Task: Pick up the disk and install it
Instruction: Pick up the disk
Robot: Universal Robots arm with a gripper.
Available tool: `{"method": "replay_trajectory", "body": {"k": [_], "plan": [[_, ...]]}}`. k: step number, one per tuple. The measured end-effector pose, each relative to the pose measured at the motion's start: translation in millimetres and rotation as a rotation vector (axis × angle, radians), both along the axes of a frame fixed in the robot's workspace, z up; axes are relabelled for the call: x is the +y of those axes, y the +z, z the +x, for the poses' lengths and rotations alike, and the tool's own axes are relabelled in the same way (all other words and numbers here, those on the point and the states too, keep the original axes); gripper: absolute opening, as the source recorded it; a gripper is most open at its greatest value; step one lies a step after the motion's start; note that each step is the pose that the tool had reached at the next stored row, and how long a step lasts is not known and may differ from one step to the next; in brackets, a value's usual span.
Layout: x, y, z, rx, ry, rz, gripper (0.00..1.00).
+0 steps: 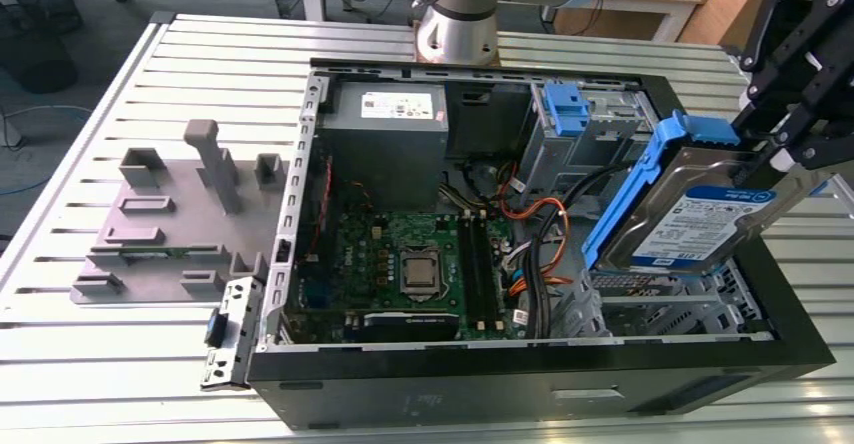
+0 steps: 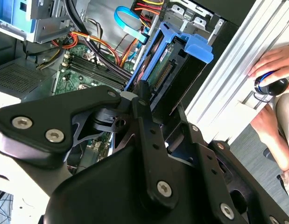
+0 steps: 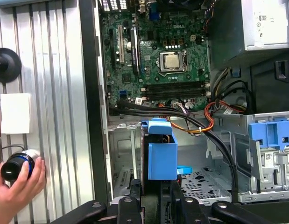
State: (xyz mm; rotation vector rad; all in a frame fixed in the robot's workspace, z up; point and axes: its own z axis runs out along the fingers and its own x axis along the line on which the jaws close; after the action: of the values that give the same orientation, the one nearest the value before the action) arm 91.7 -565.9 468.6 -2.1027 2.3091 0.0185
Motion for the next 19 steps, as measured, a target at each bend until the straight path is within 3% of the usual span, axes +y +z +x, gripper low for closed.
{"method": "replay_trajectory", "body": {"k": [19], "plan": [[0.2, -8.2, 5.7, 0.0000, 0.024, -0.0058, 0.35]]}}
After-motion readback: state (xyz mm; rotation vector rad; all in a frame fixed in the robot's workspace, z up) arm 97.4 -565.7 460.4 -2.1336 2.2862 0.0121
